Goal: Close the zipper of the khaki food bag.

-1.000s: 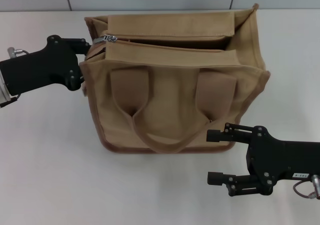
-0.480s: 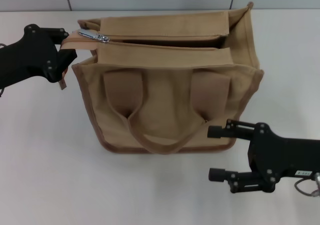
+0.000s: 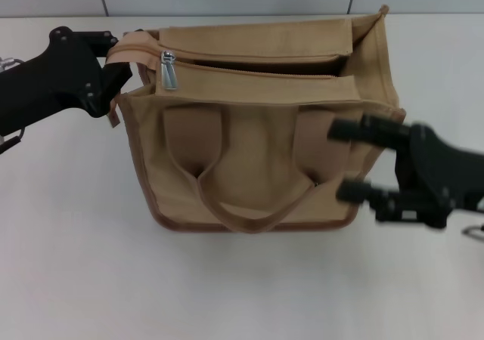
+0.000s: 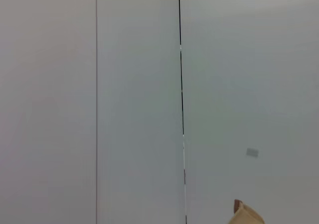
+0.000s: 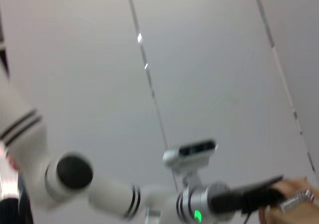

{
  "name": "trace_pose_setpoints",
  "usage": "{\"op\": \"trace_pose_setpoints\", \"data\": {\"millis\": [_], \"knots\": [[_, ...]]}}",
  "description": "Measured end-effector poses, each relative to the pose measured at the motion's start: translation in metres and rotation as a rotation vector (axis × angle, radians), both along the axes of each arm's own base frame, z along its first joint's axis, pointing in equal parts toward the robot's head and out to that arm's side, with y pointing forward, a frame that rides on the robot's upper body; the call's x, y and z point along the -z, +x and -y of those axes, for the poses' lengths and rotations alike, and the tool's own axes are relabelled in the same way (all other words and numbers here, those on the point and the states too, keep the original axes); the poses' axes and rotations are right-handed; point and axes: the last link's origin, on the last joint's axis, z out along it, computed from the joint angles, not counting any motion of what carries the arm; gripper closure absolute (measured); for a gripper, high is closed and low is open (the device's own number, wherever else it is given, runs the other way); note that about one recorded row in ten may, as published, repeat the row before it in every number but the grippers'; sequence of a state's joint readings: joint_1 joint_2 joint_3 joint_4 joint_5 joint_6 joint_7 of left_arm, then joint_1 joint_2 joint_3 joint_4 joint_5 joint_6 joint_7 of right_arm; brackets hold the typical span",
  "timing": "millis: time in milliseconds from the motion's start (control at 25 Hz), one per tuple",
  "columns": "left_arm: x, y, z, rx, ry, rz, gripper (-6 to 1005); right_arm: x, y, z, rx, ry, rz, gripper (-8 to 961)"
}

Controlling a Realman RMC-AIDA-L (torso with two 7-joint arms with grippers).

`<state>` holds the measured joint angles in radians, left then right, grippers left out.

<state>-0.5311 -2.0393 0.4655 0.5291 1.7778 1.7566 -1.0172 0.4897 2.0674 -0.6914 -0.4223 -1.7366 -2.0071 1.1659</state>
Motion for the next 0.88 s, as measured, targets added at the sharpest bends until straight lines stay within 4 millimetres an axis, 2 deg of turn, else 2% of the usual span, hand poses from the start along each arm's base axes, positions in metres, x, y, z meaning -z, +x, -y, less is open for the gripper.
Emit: {"op": "trace_pose_setpoints", "data": {"millis": [280, 320, 400, 520, 560, 720, 880], "knots": [[0.004, 0.002, 0.001, 0.013, 0.007, 0.008, 999, -0.009, -0.028, -0.028, 0.007, -0.133, -0.003, 157], [0.004, 0.003, 0.001, 0.015, 0.007, 0.01, 999, -0.013, -0.037, -0.042, 0.055, -0.19, 0.027, 157], [0.004, 0.004, 0.001, 0.017, 0.007, 0.013, 999, -0.014, -0.041, -0.048, 0.073, -0.207, 0.039, 157], [0.004, 0.004, 0.0, 0.019, 0.006, 0.013, 999, -0.02, -0.061, -0.076, 0.149, -0.273, 0.101, 158], [0.004, 0.004, 0.0, 0.019, 0.006, 0.013, 999, -0.02, -0.061, -0.076, 0.149, -0.273, 0.101, 158], [0.004, 0.006, -0.001, 0.022, 0.006, 0.015, 998, -0.023, -0.081, -0.096, 0.18, -0.322, 0.173, 160], [0.006, 0.007, -0.001, 0.022, 0.007, 0.017, 998, -0.025, -0.101, -0.107, 0.19, -0.37, 0.222, 161]]}}
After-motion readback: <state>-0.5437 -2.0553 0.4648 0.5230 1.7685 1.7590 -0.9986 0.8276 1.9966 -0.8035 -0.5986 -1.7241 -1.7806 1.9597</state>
